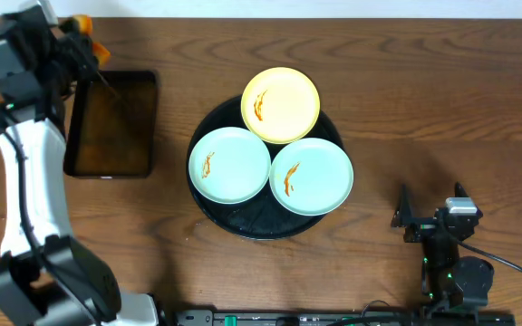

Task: Clean dirty plates on tray and stack at the side
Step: 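Lift the sponge with the left gripper above the tray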

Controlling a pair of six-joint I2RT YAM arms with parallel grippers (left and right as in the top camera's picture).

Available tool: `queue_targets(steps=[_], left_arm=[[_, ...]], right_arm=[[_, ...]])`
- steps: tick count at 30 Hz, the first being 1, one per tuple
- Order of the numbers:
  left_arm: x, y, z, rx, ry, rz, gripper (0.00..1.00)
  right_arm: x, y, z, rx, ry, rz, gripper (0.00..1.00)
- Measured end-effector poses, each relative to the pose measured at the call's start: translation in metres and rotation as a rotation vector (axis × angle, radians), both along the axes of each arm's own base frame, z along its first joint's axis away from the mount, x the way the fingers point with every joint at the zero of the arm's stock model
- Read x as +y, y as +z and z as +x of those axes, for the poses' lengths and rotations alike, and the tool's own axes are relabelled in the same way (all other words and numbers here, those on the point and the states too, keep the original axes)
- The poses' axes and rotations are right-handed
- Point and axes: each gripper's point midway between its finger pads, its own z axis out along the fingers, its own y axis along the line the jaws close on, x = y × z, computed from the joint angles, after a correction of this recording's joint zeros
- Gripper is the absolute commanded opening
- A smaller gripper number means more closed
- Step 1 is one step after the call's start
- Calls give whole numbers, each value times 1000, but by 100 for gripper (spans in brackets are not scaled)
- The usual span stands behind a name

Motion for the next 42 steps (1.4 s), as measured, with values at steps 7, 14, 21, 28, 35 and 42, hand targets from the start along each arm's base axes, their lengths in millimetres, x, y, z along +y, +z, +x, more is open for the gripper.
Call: queue_targets(steps=[7,14,21,28,35,42], left_arm=[[0,-24,0,50,-64,87,7],[0,-169,-6,351,-100,-17,7],[8,-156,-13,286,-127,-76,7],[9,-9,-24,-47,-141,65,7],[11,13,-26,-94,-131,129,7],[23,-156,-18,268,-81,-96,7]], right_arm=[[0,0,0,0,0,0,99],[0,0,0,0,0,0,99],[0,0,0,0,0,0,99],[0,0,0,0,0,0,99],[0,0,0,0,0,0,99],[0,0,0,0,0,0,99]])
